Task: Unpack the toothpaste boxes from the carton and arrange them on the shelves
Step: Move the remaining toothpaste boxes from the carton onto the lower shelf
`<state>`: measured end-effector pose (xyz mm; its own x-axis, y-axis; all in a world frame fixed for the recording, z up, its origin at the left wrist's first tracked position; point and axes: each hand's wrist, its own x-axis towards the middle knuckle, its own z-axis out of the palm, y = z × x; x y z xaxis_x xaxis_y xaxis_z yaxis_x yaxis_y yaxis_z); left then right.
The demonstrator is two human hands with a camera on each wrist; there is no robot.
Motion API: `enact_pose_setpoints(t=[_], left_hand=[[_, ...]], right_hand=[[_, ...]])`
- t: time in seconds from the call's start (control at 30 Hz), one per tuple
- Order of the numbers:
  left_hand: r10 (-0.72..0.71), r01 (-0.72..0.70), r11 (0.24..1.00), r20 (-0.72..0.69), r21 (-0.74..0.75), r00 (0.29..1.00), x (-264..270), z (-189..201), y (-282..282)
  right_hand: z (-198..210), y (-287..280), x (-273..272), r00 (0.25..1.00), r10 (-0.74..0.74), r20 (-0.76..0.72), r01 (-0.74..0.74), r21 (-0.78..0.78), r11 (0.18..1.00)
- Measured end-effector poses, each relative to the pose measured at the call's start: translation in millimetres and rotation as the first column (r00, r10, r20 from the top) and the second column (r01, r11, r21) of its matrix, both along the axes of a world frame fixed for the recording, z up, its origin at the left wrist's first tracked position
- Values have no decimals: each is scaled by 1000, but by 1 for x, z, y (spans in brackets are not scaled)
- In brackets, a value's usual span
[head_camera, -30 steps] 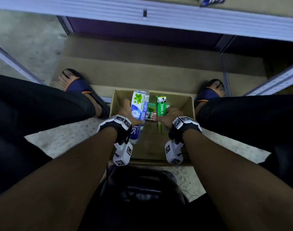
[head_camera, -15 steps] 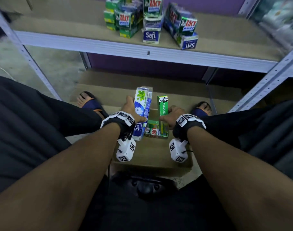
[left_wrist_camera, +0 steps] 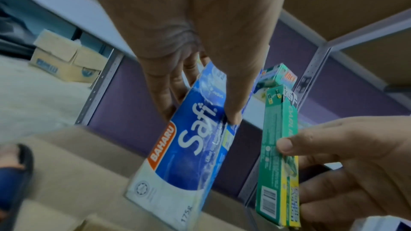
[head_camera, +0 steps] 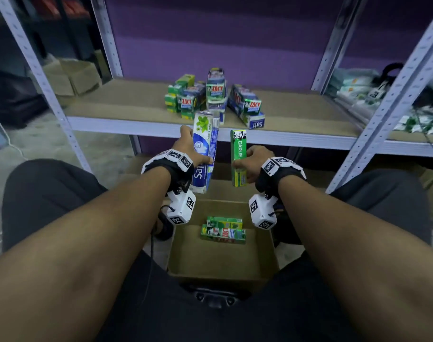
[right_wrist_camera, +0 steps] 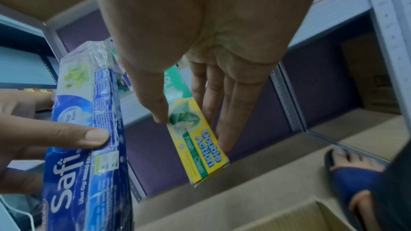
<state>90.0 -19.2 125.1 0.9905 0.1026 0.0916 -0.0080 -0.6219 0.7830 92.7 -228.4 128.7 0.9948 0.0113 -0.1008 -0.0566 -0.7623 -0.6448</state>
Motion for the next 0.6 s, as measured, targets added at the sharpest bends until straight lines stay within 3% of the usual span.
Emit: enact_pose_setpoints(t=[0.17,0.37,0.6], left_hand=[[27,-26,1000,115,-5,993,21,62,8],[66,-76,995,139,68,988,55,117,22],[145,-148,989,120,17,982,107,147,34]], right_hand=[[58,3,20,997,6,80,-9,36,999],[119,3,54,991,-25,133,12,96,995],[160,1,108,982,-47,182,63,-86,994]])
